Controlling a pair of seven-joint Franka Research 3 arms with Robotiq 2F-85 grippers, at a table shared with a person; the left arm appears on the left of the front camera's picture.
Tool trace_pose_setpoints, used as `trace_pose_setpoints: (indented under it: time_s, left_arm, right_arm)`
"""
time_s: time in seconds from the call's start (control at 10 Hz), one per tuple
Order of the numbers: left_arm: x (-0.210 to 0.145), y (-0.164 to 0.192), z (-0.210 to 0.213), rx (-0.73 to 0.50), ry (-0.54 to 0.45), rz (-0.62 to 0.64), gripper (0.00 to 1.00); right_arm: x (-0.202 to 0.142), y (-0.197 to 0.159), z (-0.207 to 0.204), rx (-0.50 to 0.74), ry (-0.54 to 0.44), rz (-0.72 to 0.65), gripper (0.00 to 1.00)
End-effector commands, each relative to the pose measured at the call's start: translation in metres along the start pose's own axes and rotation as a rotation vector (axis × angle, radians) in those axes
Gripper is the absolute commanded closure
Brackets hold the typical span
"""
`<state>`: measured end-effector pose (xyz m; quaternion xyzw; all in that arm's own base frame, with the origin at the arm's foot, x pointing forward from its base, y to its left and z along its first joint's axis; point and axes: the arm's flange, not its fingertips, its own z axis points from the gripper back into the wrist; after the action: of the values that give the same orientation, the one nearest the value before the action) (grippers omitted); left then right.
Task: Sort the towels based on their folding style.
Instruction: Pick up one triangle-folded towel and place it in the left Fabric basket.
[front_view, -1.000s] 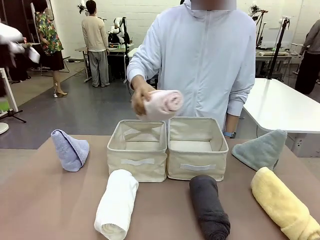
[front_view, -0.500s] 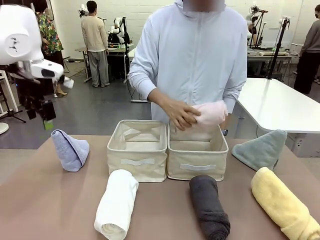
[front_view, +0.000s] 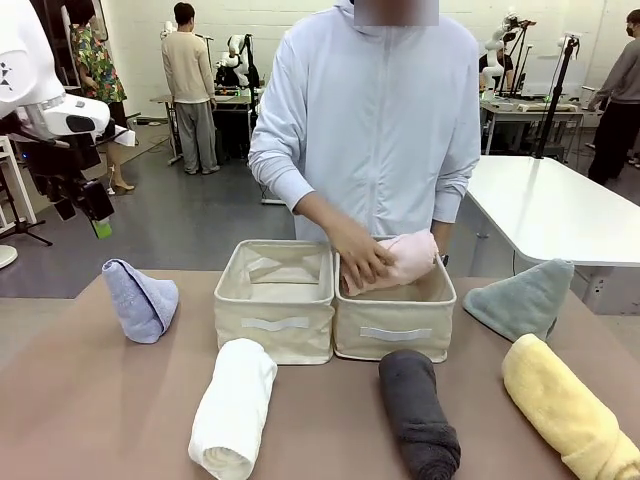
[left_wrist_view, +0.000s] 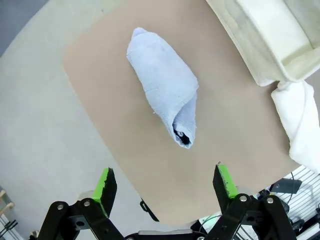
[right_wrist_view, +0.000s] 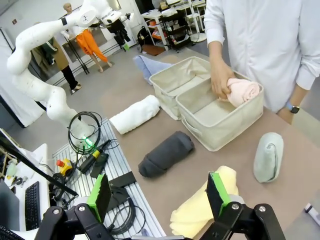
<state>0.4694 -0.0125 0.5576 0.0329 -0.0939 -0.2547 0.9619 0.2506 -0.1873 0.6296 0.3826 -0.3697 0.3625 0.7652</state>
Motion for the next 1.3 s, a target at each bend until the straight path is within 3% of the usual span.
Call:
trace_pose_setpoints:
  time_s: [0.0,0.2,0.4,0.7,1.2]
  left_arm:
    - [0.001,-0.003,-0.001,0.009,0.032,-0.013,0.00]
    - [0.001,-0.003,-0.003,-0.005,0.014,-0.007,0.00]
    - [0.000,-0.033,-0.042,0.132,0.087,0.119,0.00]
    - [-0.002,-0.038,-0.072,0.194,0.119,0.335,0.00]
    - [-0.001,-0.038,-0.107,0.111,-0.014,0.481,0.00]
  right_arm:
    - [0.003,-0.001,0.002,0.011,-0.019,0.017,0.00]
    - [0.003,-0.001,0.002,0.011,-0.019,0.017,0.00]
    - [0.003,-0.001,0.002,0.011,-0.019,0.017,0.00]
    - [0.003,-0.001,0.002,0.011,-0.019,0.017,0.00]
    - [0.003,-0.001,0.002,0.011,-0.019,0.017,0.00]
